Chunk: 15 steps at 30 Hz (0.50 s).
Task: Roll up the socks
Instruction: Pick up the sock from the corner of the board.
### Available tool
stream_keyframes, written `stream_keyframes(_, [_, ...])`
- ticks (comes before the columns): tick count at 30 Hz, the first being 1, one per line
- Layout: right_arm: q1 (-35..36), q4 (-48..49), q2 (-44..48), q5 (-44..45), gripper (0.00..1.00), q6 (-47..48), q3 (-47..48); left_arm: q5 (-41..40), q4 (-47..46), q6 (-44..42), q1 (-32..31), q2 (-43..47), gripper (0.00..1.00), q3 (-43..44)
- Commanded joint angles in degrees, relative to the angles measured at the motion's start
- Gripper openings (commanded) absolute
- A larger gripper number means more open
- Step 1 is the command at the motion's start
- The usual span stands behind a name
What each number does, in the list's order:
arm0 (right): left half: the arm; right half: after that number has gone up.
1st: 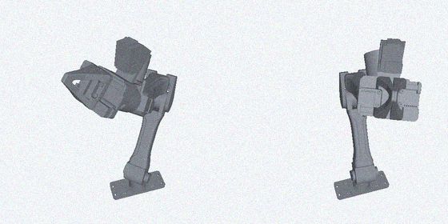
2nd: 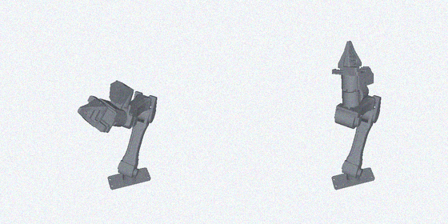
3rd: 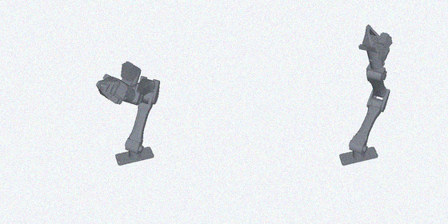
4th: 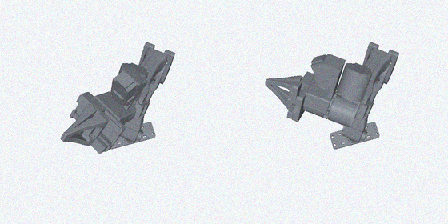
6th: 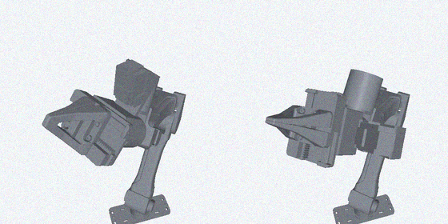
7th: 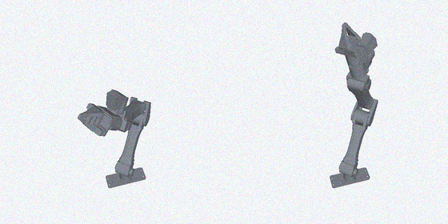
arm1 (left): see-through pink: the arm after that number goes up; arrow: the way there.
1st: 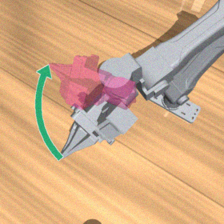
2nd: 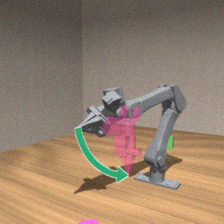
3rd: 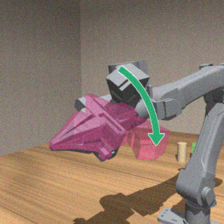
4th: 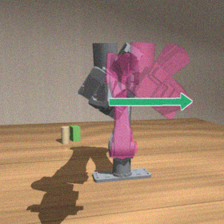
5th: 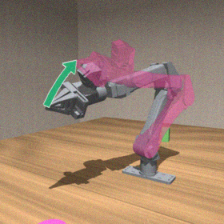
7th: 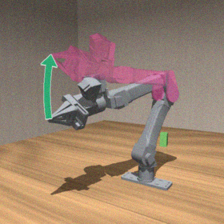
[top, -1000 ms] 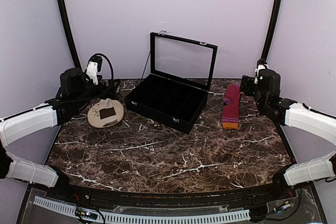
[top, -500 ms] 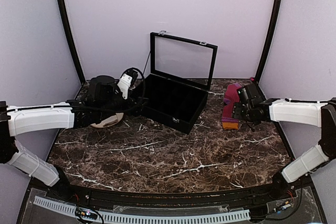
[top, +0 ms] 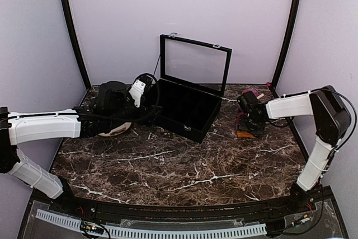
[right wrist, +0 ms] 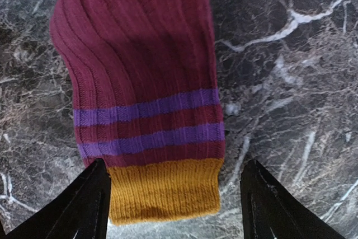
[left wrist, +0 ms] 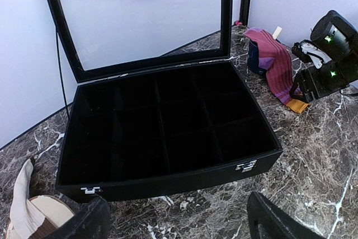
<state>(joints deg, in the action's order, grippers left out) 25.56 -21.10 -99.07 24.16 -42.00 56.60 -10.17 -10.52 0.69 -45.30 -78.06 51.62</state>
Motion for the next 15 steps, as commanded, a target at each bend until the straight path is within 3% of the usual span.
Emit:
stream_keyframes(1, [0.3,-2.8,-2.4,-0.9,0.73,-2.7,2.5,-0.9,0.6,-0.6,-0.8,0.5,0.87,1.8])
stream_keyframes(7, [0.3,-3.3,-3.2,-2.4,0.67,-3.5,1.6,-1.4,0.4,-0.8,-0.9,1.0,0.86,1.6])
stream_keyframes(15, [0.4,-1.5,-2.1,-6.7,0.41,-5.2,-3.4,-2.5,0.0,-1.1,-0.9,1.4,0.86,1.4])
